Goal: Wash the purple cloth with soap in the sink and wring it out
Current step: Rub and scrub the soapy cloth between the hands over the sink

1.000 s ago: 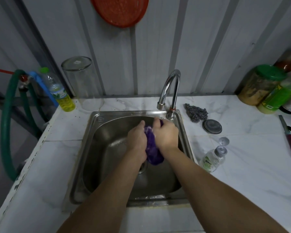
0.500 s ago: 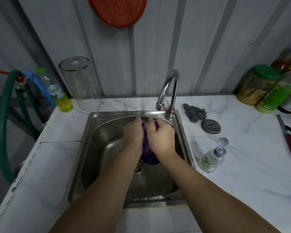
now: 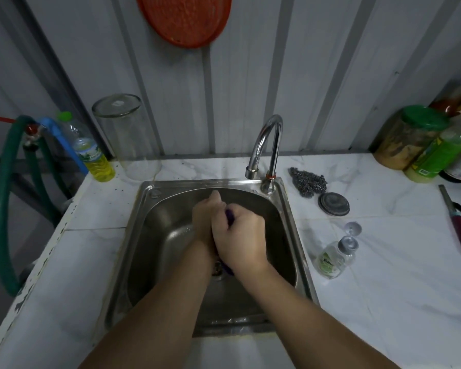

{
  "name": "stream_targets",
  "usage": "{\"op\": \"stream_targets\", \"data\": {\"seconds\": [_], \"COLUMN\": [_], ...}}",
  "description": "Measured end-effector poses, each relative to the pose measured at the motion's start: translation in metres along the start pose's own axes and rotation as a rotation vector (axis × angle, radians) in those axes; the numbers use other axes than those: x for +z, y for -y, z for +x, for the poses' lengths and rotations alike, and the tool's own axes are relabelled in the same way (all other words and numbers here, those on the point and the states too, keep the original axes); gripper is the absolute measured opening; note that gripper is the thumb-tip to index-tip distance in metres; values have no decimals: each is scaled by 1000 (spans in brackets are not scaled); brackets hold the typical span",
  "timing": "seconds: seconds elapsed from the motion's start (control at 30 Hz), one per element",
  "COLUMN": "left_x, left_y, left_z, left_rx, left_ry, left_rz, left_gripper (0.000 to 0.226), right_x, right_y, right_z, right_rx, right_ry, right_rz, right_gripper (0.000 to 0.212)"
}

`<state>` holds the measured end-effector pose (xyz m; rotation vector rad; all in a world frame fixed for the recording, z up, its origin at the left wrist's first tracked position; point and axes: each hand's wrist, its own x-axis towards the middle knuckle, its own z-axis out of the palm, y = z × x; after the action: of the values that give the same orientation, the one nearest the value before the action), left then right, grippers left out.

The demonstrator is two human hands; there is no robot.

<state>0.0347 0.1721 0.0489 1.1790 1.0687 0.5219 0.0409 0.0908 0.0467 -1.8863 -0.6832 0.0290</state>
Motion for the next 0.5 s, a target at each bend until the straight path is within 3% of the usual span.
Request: {"op": "stream_targets", "data": {"seconds": [0.1, 0.2, 0.3, 0.37, 0.43, 0.5], "left_x": [3, 13, 5, -3, -1, 1], "left_y": [6, 11, 5, 1, 3, 10], "left_z": [-9, -20, -7, -3, -2, -6], "left_rx": [-138, -108, -53, -22, -25, -124], "left_ry": [26, 86, -5, 49, -6, -13], "left_rz": [-92, -96, -111, -85, -4, -80], "left_gripper": [42, 34, 40, 39, 42, 45], "right_x": [-12, -28, -17, -6, -4, -10], "right_y": [-13, -26, -12, 3, 3, -11], "right_z": [25, 43, 20, -2, 0, 18], "right_rx": [219, 365, 176, 31, 61, 185], "right_ry": [-8, 39, -11, 16, 22, 2], "right_rz": [-56, -61, -15, 13, 17, -51], "right_gripper": [43, 39, 42, 43, 45, 44]}}
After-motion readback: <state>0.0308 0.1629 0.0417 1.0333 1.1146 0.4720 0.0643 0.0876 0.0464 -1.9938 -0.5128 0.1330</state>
